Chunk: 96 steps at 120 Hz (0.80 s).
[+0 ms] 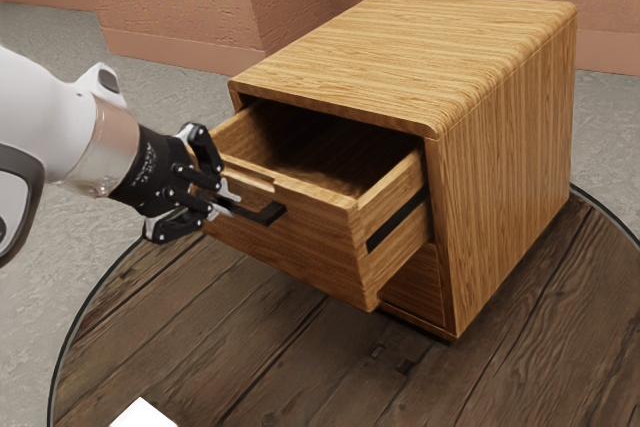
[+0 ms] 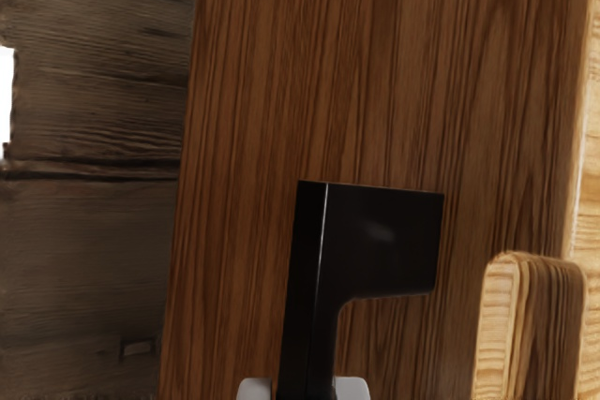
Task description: Pull the drawer handle with one arm to open the drawer
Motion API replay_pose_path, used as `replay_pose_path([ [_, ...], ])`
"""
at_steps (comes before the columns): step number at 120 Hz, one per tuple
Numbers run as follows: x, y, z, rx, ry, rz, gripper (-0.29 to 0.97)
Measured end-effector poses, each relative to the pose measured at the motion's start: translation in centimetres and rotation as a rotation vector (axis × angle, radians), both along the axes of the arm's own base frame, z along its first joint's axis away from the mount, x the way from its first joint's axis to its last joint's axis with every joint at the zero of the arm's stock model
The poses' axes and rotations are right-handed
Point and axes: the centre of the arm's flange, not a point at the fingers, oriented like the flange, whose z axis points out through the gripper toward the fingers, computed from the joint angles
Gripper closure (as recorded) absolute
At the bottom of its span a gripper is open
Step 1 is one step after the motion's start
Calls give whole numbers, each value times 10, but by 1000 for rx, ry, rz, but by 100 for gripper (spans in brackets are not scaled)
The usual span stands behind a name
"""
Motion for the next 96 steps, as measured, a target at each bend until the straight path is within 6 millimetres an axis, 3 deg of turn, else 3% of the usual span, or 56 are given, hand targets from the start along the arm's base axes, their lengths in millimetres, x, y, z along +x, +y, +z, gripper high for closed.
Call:
replay_pose_path([
  [36, -35, 8, 3, -12, -12, 11, 74],
  [67, -55, 13, 9, -19, -14, 17, 74],
  [75, -58, 14, 12, -20, -15, 19, 67],
  [85, -70, 18, 28, -18, -38, 27, 51],
  [96, -98, 24, 83, 0, -119, 44, 33],
])
